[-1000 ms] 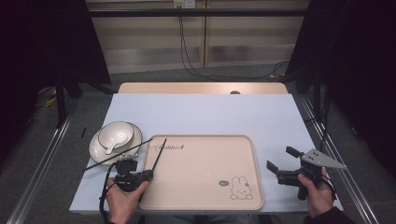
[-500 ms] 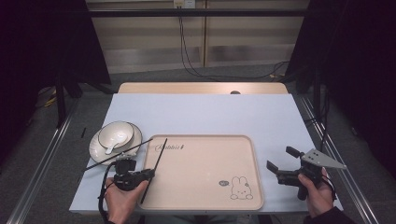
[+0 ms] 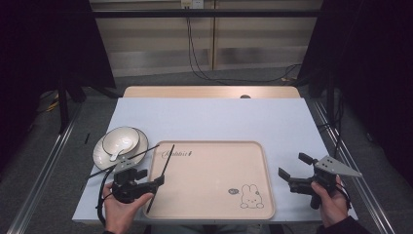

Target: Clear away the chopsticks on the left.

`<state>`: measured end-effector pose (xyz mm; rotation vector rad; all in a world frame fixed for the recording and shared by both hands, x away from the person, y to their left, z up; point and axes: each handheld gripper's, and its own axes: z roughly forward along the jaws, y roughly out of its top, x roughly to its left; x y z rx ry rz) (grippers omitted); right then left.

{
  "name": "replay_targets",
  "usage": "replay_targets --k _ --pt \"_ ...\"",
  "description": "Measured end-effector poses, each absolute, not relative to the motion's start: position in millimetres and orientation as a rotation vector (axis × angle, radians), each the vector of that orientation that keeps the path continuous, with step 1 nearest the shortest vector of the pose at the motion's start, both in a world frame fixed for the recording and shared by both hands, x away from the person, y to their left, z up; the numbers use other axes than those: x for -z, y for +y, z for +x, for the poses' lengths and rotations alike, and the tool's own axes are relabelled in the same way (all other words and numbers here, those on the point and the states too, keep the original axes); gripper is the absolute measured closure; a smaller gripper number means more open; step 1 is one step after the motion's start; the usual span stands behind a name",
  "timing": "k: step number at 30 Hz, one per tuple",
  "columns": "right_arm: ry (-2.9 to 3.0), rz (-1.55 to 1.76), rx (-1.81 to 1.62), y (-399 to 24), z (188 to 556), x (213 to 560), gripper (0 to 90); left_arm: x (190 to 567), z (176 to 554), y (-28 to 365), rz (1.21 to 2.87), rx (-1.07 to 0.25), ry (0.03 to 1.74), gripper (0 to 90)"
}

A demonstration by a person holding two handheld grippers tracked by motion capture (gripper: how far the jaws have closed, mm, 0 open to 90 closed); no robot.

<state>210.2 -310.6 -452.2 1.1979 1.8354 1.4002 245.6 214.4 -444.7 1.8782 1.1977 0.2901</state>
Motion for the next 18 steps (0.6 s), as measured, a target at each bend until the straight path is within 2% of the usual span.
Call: replay_targets --k 9,14,18 --pt "1.838 1.185 -1.402 -310 210 452 2.4 442 237 241 1.894 -0.343 1.067 15.5" --pt "1.839 1.187 -1.404 -310 210 452 2.4 440 238 259 1.838 -0.296 1.062 7.8" --pt "1.839 1.186 -1.405 -310 210 452 2.4 438 238 272 1.854 -0.299 1.024 5.2"
